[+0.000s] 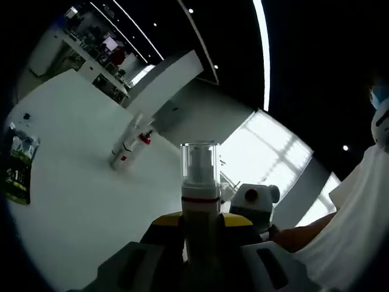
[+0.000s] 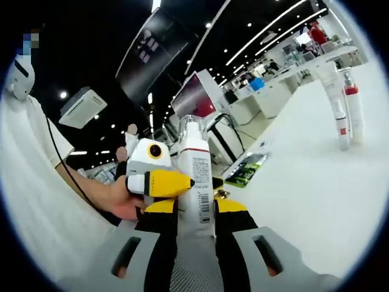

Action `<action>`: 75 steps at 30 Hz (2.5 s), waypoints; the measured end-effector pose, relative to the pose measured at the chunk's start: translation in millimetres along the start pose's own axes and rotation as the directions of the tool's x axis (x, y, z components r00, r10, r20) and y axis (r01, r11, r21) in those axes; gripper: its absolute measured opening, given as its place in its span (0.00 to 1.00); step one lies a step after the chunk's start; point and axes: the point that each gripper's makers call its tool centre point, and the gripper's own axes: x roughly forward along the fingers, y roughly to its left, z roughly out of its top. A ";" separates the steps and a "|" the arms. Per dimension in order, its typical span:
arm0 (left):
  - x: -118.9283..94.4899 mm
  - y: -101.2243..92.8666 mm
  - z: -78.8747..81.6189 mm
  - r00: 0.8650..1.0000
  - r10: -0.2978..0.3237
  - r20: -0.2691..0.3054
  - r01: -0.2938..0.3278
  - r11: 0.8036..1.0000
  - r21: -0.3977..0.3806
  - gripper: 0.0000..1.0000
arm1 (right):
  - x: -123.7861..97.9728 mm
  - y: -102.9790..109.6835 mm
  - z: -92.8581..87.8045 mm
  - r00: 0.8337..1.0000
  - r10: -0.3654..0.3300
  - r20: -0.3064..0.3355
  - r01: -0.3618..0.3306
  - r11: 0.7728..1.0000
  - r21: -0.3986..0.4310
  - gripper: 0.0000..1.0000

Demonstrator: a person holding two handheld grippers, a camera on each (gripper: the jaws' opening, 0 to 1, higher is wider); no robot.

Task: Arrange the skincare products in the storage area until every visible bottle or jar stands upright without overlapping.

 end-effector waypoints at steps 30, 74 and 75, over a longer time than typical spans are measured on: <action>5.5 17.0 -32.7 0.975 0.147 -0.167 -0.089 0.946 0.313 0.22 | -7.9 -9.6 15.9 0.994 -0.088 0.057 0.092 0.993 -0.079 0.22; 2.2 29.1 -28.7 0.950 0.254 -0.181 -0.206 0.947 0.248 0.50 | -16.3 -7.9 26.4 0.990 -0.086 0.109 0.087 0.996 -0.004 0.19; 0.8 29.5 -27.6 0.947 0.263 -0.185 -0.207 0.939 0.275 0.53 | -16.2 -6.5 28.0 0.990 -0.078 0.114 0.079 0.997 -0.004 0.19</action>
